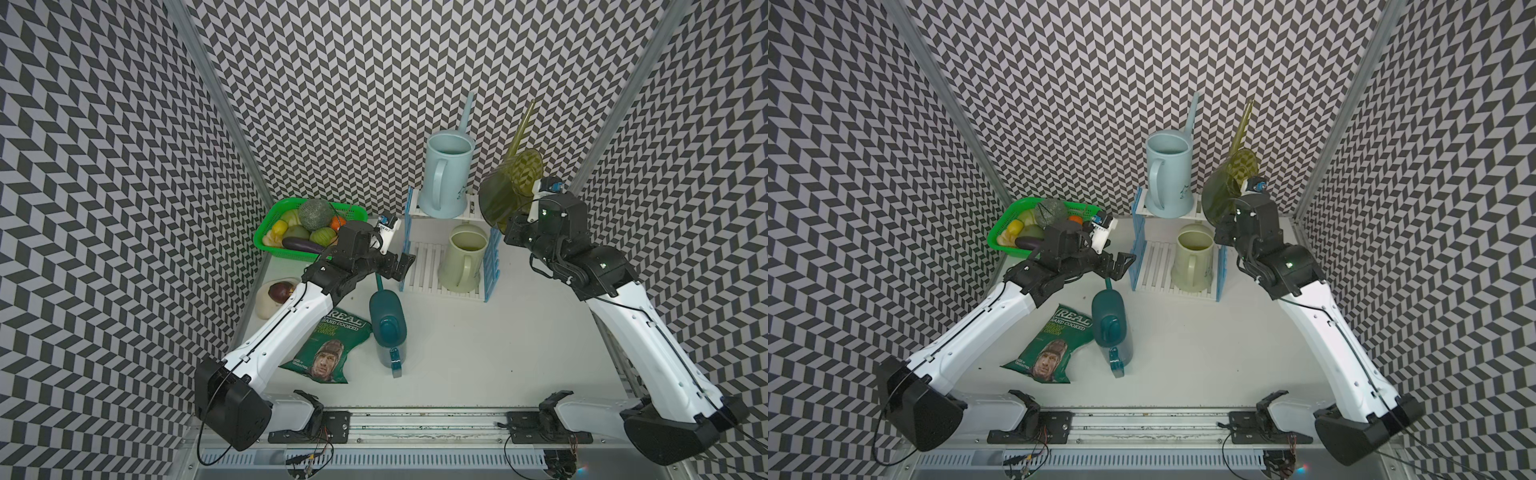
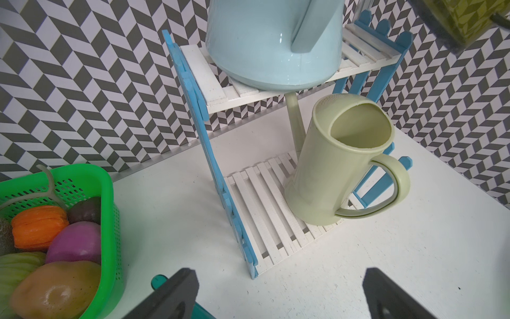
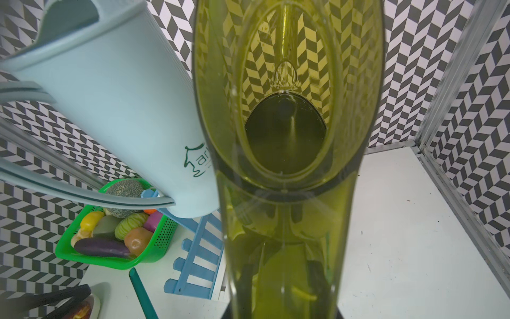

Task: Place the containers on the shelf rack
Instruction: 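Pick up a container from the center of the board, then place the container on the shelf.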

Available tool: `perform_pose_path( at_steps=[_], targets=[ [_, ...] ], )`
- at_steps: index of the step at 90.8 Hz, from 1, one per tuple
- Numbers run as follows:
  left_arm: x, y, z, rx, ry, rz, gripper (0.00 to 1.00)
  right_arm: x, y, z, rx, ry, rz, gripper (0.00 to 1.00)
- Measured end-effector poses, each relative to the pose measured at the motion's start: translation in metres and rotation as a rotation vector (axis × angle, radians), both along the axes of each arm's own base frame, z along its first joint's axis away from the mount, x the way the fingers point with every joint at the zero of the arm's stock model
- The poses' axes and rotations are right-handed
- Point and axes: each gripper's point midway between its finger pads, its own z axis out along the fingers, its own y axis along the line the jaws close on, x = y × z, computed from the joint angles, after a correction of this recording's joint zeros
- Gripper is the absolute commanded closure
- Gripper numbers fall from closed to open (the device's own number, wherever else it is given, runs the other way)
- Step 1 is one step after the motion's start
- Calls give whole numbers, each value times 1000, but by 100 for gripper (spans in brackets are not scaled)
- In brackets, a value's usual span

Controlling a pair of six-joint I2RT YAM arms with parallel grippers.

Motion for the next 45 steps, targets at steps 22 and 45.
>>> perform_pose_path(
  at_steps=[22,45],
  targets=[
    [0,-1,1,-5,0,-4,0,11,20,7,2,1,-17,100],
    [-2,-3,1,-13,5,-15,0,21,26,5,-31,18,-38,100]
  ],
)
